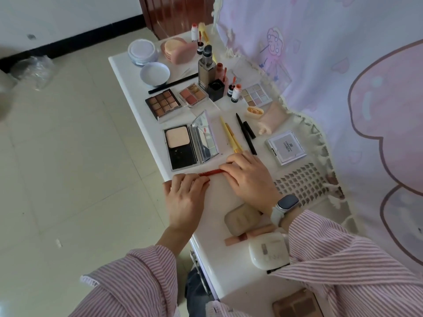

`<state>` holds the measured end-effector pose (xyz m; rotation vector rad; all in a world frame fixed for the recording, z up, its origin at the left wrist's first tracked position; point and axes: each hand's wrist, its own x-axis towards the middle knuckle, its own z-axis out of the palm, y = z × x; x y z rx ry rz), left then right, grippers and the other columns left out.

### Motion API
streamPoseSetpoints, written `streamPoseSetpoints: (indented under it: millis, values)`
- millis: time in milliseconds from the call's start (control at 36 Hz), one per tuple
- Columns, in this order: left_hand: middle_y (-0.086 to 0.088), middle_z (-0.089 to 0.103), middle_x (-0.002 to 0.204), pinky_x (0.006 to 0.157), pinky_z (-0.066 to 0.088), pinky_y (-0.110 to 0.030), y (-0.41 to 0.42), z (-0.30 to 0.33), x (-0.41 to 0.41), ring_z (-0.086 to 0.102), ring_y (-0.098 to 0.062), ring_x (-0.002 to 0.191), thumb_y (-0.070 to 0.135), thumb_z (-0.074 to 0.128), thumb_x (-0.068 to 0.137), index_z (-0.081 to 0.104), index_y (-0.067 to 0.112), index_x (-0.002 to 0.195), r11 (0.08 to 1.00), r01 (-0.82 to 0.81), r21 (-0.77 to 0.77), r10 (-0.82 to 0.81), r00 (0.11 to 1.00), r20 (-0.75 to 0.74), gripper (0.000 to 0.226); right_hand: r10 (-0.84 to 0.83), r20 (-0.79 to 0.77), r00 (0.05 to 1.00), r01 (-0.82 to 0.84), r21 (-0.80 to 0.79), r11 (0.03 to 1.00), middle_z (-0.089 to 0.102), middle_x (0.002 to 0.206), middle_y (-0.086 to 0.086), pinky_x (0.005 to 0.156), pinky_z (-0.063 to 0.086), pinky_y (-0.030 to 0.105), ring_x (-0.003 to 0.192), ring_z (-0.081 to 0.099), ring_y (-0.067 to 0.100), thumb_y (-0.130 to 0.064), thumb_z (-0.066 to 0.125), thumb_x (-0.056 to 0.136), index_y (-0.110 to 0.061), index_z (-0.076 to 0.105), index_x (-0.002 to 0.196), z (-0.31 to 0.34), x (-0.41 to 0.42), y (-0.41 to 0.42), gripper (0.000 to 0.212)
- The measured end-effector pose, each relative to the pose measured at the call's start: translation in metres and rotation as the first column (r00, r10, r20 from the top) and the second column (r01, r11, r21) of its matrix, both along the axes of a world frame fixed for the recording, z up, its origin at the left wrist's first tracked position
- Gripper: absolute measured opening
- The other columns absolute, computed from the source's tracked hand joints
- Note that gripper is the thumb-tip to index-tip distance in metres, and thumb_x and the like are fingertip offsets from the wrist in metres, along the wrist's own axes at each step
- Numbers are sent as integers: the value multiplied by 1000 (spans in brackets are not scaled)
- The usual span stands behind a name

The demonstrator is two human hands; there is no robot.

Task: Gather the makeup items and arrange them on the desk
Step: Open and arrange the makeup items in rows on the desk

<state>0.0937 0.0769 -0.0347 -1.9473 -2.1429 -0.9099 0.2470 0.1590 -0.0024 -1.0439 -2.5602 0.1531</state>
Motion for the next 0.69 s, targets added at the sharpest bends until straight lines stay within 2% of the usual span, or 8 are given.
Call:
streamPoseSetpoints:
  millis: [111,167,222,306,417,583,639,694]
  values:
    - [0,67,83,73,32,-35,4,-1,-2,46,-20,87,22,55,87,73,15,83,1000,22,12,-21,1000,-17,19,-168,0,986,168,44,985,62,91,8,65,48,34,78,58,26,-20,48,85,-9,67,88,13,25,7,22]
    - [-2,67,84,74,32,-35,6,-1,-3,46,-20,88,22,56,87,73,15,83,1000,17,10,-17,1000,-19,19,-324,89,942,322,34,946,61,100,12,73,46,38,88,57,31,-20,53,83,-9,65,96,19,39,14,21]
    - [-3,66,85,75,31,-35,7,0,-3,46,-19,88,23,55,87,73,15,84,1000,14,5,-14,1000,-17,20,-465,209,860,482,-32,876,55,115,17,84,43,47,106,51,37,-21,62,81,-8,60,108,22,50,23,30]
    - [-4,66,89,76,32,-35,7,0,-3,46,-20,89,26,55,87,72,15,88,1000,9,-9,-9,1000,-21,20,-521,388,760,599,-110,793,40,135,19,99,33,49,125,36,38,-34,58,83,-12,44,128,23,58,32,52]
    - [-5,64,96,80,32,-38,2,3,-2,47,-22,94,28,54,86,67,16,94,1000,8,-24,-8,1000,-8,20,-525,445,725,641,-156,752,30,142,18,101,30,47,127,32,37,-35,49,88,-15,32,136,22,59,37,55]
    - [-7,62,100,86,31,-39,-2,15,-5,47,-21,99,28,60,83,67,14,96,997,-83,-6,83,995,47,19,-553,346,758,643,-255,722,28,142,16,102,26,50,127,28,38,-30,56,83,-21,27,139,25,58,39,64]
    - [-8,62,100,85,32,-38,-3,22,-4,47,-21,99,25,59,84,66,14,97,994,-106,11,105,990,92,19,-606,207,768,640,-294,710,31,141,14,104,24,53,129,28,36,-30,58,79,-26,23,140,29,55,36,70]
    - [-8,61,100,84,36,-34,-4,33,-1,49,-19,97,23,56,85,63,14,100,996,-88,17,83,977,199,19,-684,-1,729,628,-396,670,34,140,8,107,26,51,129,30,30,-30,59,78,-31,20,142,43,51,28,75]
